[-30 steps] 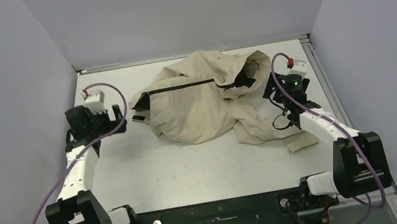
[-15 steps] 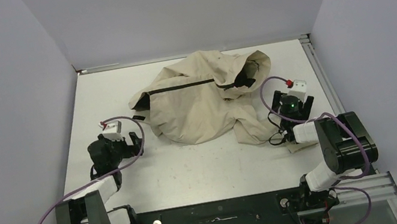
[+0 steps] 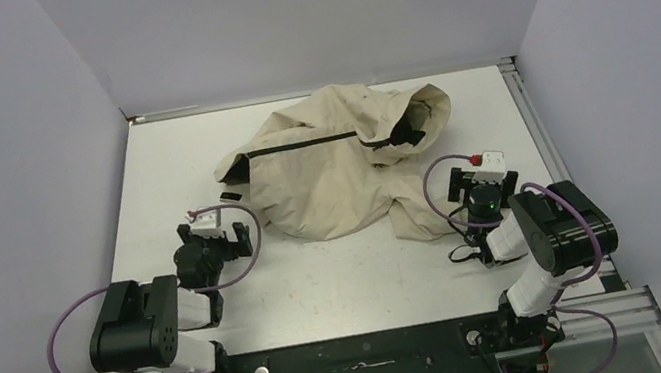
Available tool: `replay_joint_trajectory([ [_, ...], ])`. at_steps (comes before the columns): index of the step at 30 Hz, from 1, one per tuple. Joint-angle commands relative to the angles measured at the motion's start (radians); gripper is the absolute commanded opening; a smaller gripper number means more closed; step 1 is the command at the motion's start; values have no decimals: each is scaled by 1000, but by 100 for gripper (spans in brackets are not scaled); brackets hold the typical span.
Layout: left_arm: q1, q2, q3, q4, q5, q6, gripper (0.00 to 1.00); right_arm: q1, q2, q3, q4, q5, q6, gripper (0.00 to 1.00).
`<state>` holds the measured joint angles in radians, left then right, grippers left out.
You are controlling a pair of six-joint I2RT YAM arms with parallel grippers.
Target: Zip up the jacket
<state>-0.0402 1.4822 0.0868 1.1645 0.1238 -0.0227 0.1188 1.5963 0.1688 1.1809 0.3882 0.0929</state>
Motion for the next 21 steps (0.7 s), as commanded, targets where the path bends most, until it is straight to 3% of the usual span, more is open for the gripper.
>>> replay_joint_trajectory([
  [1,12,-13,167,-92,-113,-27,96,-26,32,111,-16,-154,-31,90],
  [3,24,-9,148,-8,-95,-31,96,-29,26,88,38,-160,-43,90],
  [5,24,-32,146,-53,-124,-43,96,-27,17,89,21,-162,-45,90],
  [7,24,-17,142,-19,-185,-66,82,-27,20,88,28,-161,-46,90],
  [8,25,-12,153,-22,-181,-63,94,-27,18,89,21,-162,-44,90],
  [9,23,-19,176,-82,-176,-58,97,-26,18,88,24,-162,-46,90],
  [21,22,-9,180,-76,-173,-57,96,-28,20,87,27,-161,-45,90],
])
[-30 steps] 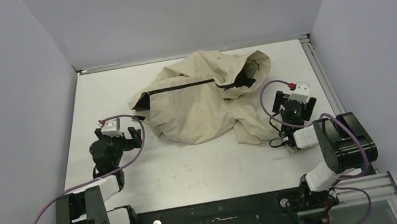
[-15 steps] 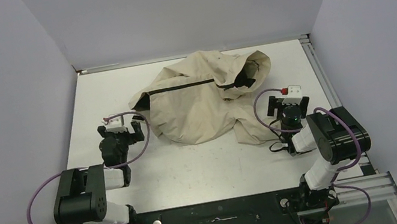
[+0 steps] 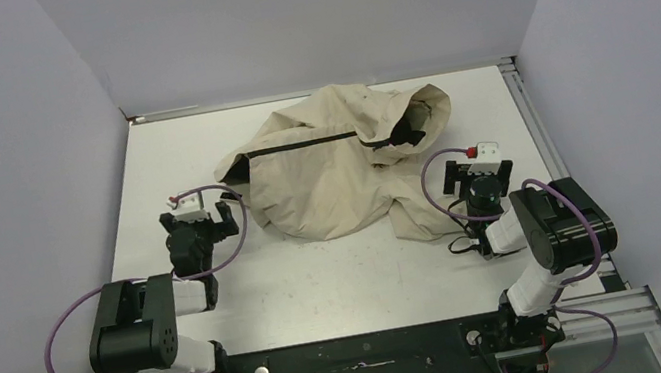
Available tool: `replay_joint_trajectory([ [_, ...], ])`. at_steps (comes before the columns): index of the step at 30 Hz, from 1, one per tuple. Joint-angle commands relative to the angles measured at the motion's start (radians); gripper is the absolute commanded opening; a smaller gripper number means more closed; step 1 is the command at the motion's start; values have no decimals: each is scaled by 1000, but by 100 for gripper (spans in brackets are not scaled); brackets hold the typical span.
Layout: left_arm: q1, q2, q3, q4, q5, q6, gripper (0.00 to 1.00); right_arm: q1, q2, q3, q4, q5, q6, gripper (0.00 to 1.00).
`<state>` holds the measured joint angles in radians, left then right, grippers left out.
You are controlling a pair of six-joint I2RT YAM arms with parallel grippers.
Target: Zip up the jacket
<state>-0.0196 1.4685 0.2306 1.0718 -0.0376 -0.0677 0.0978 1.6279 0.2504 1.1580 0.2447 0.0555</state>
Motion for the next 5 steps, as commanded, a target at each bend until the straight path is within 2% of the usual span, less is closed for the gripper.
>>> replay_joint_trajectory([
  [1,0,7,37,14,-14,-11,96,-6,-12,6,50,-18,-8,90],
  [5,0,2,34,16,-16,-10,96,-6,-12,6,51,-18,-8,90],
])
